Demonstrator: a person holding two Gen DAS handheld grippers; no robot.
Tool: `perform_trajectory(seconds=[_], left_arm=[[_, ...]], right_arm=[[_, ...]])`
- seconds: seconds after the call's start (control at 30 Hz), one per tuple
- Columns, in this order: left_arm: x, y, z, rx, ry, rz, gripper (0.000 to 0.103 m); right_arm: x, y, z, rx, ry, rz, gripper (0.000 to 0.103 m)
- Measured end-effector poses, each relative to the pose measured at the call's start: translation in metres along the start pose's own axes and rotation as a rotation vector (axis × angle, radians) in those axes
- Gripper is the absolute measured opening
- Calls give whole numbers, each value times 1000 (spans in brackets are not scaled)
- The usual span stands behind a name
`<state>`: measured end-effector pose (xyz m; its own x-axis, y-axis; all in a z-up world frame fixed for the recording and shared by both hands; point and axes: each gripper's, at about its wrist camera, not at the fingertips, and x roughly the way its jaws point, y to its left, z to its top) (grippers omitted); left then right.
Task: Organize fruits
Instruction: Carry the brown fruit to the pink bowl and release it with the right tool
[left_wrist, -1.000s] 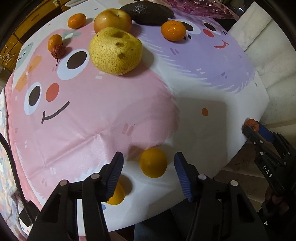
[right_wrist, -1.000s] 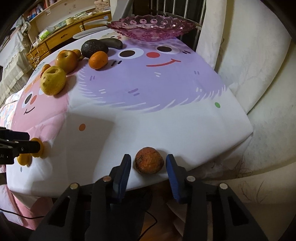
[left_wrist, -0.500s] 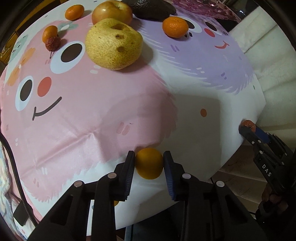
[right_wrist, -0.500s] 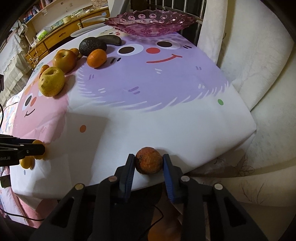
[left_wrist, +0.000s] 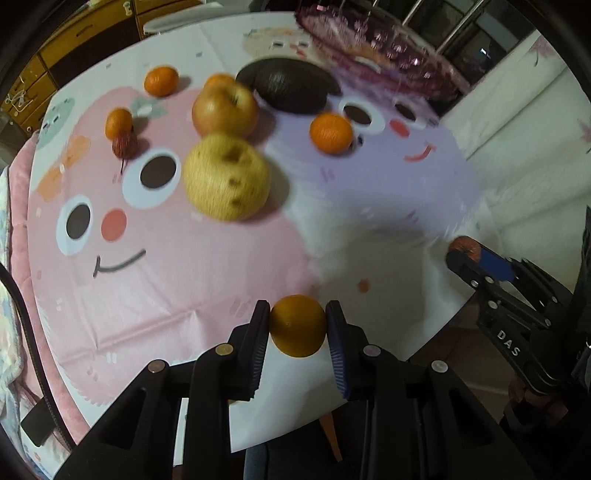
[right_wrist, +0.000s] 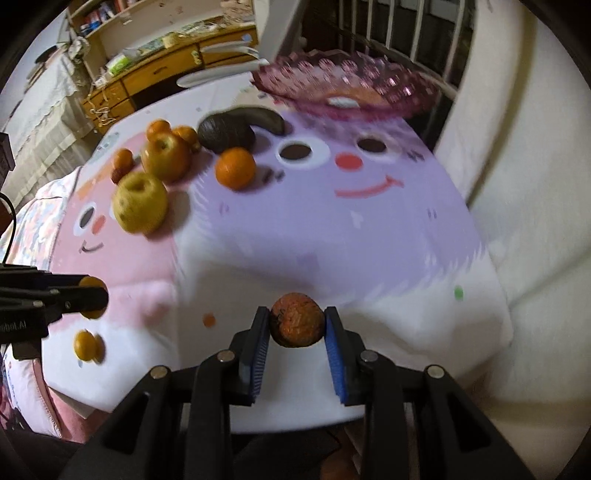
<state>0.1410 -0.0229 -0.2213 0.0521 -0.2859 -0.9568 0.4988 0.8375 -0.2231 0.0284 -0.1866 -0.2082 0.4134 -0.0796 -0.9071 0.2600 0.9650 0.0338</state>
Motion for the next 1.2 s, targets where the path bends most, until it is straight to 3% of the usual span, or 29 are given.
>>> perform_trajectory(seconds=[0.33, 0.6, 1.03, 1.2], left_arm=[[-30, -41, 51, -64, -128, 17, 29], [-40, -80, 103, -140, -211, 23, 29], [-9, -121, 181, -252, -309, 23, 29], [15, -131, 207, -275, -310, 19, 29]], right_arm=[[-14, -4, 79, -138, -96, 95, 30], [-20, -35, 142, -250, -139, 151, 30], [6, -104, 202, -339, -141, 194, 30], [23, -124, 214, -347, -131, 205, 30]])
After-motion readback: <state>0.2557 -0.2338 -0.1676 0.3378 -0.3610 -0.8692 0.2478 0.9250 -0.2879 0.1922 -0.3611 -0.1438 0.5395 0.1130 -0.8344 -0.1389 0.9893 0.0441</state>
